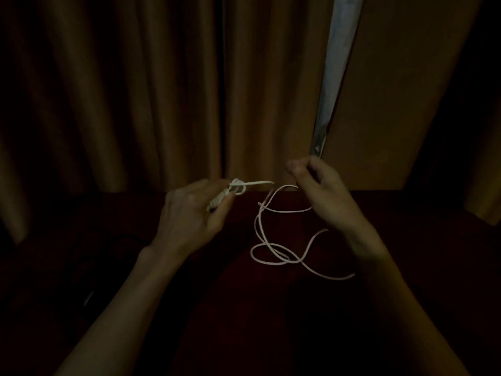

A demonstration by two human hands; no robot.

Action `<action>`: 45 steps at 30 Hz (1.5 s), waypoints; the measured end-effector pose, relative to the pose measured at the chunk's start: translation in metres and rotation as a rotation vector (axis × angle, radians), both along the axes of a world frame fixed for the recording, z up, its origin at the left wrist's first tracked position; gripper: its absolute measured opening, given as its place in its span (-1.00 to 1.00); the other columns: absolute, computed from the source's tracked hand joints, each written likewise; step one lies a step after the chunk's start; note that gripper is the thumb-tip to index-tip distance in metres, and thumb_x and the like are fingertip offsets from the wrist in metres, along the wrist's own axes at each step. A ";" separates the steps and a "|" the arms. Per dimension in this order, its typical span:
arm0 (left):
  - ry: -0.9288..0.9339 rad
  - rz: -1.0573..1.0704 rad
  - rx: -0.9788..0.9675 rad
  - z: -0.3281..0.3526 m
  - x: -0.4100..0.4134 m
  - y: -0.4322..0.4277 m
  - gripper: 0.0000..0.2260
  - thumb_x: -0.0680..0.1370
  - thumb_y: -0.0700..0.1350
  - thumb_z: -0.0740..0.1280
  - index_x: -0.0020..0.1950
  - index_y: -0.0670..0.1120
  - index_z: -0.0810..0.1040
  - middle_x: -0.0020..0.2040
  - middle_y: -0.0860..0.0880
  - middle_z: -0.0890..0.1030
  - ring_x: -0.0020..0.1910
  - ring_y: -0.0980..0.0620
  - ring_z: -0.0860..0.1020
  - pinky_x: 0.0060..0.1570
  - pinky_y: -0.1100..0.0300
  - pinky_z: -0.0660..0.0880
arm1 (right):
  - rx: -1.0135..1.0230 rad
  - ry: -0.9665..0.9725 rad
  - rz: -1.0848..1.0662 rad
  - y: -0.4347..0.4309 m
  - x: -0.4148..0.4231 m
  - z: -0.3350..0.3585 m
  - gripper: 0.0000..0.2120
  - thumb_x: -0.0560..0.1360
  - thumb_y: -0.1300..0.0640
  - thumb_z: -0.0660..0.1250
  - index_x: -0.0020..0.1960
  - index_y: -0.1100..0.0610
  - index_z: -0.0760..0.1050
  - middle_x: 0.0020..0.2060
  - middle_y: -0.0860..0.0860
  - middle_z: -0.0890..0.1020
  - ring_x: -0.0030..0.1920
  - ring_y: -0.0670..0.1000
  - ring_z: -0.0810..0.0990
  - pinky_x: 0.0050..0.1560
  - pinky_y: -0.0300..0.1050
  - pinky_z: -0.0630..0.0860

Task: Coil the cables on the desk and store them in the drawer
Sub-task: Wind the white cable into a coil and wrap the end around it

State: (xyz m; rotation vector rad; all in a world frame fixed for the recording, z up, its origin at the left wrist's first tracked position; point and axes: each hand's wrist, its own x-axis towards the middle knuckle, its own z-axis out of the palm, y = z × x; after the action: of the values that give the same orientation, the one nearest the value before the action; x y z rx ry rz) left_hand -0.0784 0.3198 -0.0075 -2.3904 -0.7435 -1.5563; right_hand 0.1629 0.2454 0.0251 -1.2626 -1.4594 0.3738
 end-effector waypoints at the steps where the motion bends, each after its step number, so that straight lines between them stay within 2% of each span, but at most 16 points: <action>1: 0.024 -0.017 0.017 0.000 0.004 -0.003 -0.79 0.57 -0.09 0.45 0.18 -0.08 0.70 -0.19 -0.02 0.67 -0.28 0.04 0.61 -0.34 0.11 0.52 | -0.014 -0.044 0.023 0.003 -0.009 -0.002 -0.71 0.70 0.01 0.18 0.10 0.17 0.59 0.02 0.09 0.69 0.05 -0.02 0.64 0.09 -0.28 0.47; 3: 0.043 -0.032 0.020 -0.001 0.009 -0.007 -0.79 0.58 -0.06 0.43 0.19 -0.08 0.69 -0.19 -0.01 0.66 -0.29 0.03 0.61 -0.35 0.13 0.51 | -0.119 -0.031 0.162 0.007 -0.024 -0.010 -0.61 0.73 0.01 0.09 0.01 0.18 0.62 -0.17 0.05 0.71 -0.11 -0.03 0.67 0.04 -0.24 0.51; 4: 0.038 -0.028 0.010 0.000 0.010 -0.007 -0.79 0.57 -0.06 0.42 0.18 -0.08 0.69 -0.16 -0.02 0.68 -0.26 0.02 0.63 -0.31 0.14 0.52 | -0.177 0.048 0.236 0.005 -0.030 -0.011 -0.55 0.73 -0.01 0.08 -0.09 0.20 0.61 -0.35 0.05 0.63 -0.29 -0.02 0.61 -0.14 -0.23 0.50; 6: 0.006 -0.016 -0.055 0.001 0.010 -0.006 -0.79 0.57 -0.04 0.42 0.15 -0.08 0.70 -0.05 0.00 0.72 -0.14 0.05 0.67 -0.18 0.20 0.55 | -0.243 0.223 0.363 0.004 -0.038 -0.012 -0.51 0.68 -0.06 0.14 -0.24 0.22 0.57 -0.52 0.03 0.38 -0.51 -0.06 0.34 -0.40 -0.21 0.25; 11: -0.263 -0.294 -0.611 0.018 0.011 -0.019 -0.94 0.56 -0.12 0.46 0.02 -0.01 0.70 -0.16 0.17 0.71 -0.16 0.27 0.64 -0.18 0.36 0.52 | -0.345 0.206 0.538 0.002 -0.035 -0.019 -0.54 0.52 -0.23 0.31 -0.29 0.13 0.60 -0.51 -0.04 0.27 -0.48 -0.07 0.14 -0.37 -0.05 0.00; 15: -0.316 -0.545 -0.815 0.025 0.014 -0.029 -0.89 0.56 -0.13 0.39 0.00 -0.13 0.67 -0.38 0.12 0.60 -0.38 0.24 0.50 -0.35 0.37 0.40 | -0.428 0.057 0.571 -0.003 -0.034 -0.020 -0.50 0.58 -0.17 0.23 -0.21 0.25 0.58 -0.52 0.07 0.39 -0.52 -0.05 0.30 -0.42 -0.22 0.24; 19: -0.211 -0.657 -0.947 0.022 0.015 -0.033 -0.80 0.48 -0.03 0.39 -0.03 -0.14 0.68 -0.38 0.06 0.58 -0.39 0.19 0.49 -0.37 0.35 0.40 | -0.495 -0.116 0.578 -0.005 -0.034 -0.021 -0.51 0.62 -0.14 0.26 -0.20 0.25 0.59 -0.53 0.07 0.47 -0.51 0.00 0.37 -0.37 -0.22 0.37; 24: 0.031 -0.565 -0.890 0.018 0.010 -0.028 -0.86 0.42 -0.13 0.55 -0.05 -0.10 0.71 -0.14 0.00 0.74 -0.16 0.09 0.69 -0.16 0.26 0.58 | -0.436 -0.323 0.459 0.001 -0.020 -0.023 -0.86 0.62 0.17 0.38 -0.09 0.17 0.64 -0.31 -0.02 0.67 -0.28 -0.19 0.56 -0.26 -0.20 0.47; 26: 0.138 -0.478 -0.819 0.011 0.010 -0.024 -0.90 0.44 -0.16 0.57 -0.09 -0.05 0.71 -0.17 0.05 0.72 -0.22 0.13 0.68 -0.24 0.29 0.55 | -0.395 -0.383 0.349 0.007 -0.014 -0.027 -0.88 0.61 0.20 0.37 -0.09 0.16 0.63 -0.22 0.13 0.67 -0.24 -0.13 0.56 -0.21 -0.04 0.48; 30: 0.217 -0.316 -0.665 0.003 0.010 -0.016 -0.90 0.42 -0.14 0.57 -0.13 -0.01 0.69 -0.25 0.13 0.69 -0.26 0.18 0.65 -0.29 0.35 0.50 | -0.334 -0.387 0.212 0.011 -0.013 -0.027 -0.86 0.62 0.12 0.36 -0.08 0.12 0.62 -0.17 0.11 0.68 -0.17 0.03 0.64 -0.07 0.12 0.57; 32: 0.307 -0.242 -0.612 0.002 0.010 -0.014 -0.90 0.42 -0.08 0.56 -0.12 0.04 0.68 -0.27 0.15 0.67 -0.26 0.22 0.63 -0.28 0.35 0.47 | -0.344 -0.340 0.219 0.009 -0.016 -0.025 -0.86 0.63 0.13 0.34 -0.04 0.15 0.62 -0.10 0.16 0.69 -0.06 0.14 0.66 0.05 0.15 0.56; 34: 0.358 -0.175 -0.598 -0.001 0.010 -0.011 -0.90 0.42 -0.02 0.53 -0.12 0.09 0.65 -0.29 0.17 0.64 -0.28 0.24 0.61 -0.29 0.31 0.46 | -0.346 -0.325 0.229 0.007 -0.020 -0.022 -0.86 0.65 0.15 0.31 -0.02 0.14 0.62 -0.08 0.17 0.68 -0.09 0.07 0.65 0.07 0.13 0.56; 37: 0.315 -0.078 -0.563 -0.005 0.010 -0.008 -0.85 0.43 0.06 0.49 -0.04 0.11 0.63 -0.31 0.15 0.61 -0.33 0.25 0.58 -0.36 0.28 0.42 | -0.318 -0.267 0.240 0.005 -0.027 -0.019 -0.85 0.66 0.15 0.29 0.00 0.11 0.62 -0.16 0.16 0.67 -0.18 0.07 0.62 -0.07 0.12 0.56; 40: 0.279 -0.038 -0.475 -0.005 0.007 -0.005 -0.64 0.47 0.20 0.37 0.24 0.15 0.59 -0.21 0.11 0.66 -0.26 0.19 0.61 -0.29 0.15 0.52 | -0.328 -0.184 0.280 0.001 -0.033 -0.014 -0.83 0.68 0.14 0.24 0.06 0.09 0.62 -0.28 0.12 0.62 -0.27 -0.04 0.56 -0.20 -0.09 0.47; 43: 0.207 -0.065 -0.437 -0.005 0.005 -0.002 -0.67 0.51 0.16 0.30 0.20 0.12 0.68 -0.06 0.12 0.72 -0.13 0.17 0.65 -0.16 0.13 0.57 | -0.362 -0.146 0.315 -0.002 -0.043 -0.013 -0.82 0.69 0.24 0.20 0.08 0.15 0.58 -0.23 0.00 0.63 -0.26 -0.16 0.61 -0.19 -0.26 0.47; 45: 0.136 -0.063 -0.426 -0.007 0.004 0.000 -0.70 0.53 0.11 0.31 0.19 0.11 0.69 -0.01 0.10 0.73 -0.07 0.15 0.67 -0.12 0.10 0.58 | -0.395 -0.096 0.332 0.000 -0.048 -0.015 -0.80 0.68 0.26 0.17 0.08 0.10 0.56 -0.15 -0.01 0.65 -0.16 -0.09 0.67 -0.10 -0.17 0.50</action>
State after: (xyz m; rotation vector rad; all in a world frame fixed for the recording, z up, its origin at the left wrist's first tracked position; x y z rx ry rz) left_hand -0.0742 0.3203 -0.0148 -2.8080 -1.0707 -1.3463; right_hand 0.1151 0.2450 0.0105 -1.3574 -1.7393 0.8668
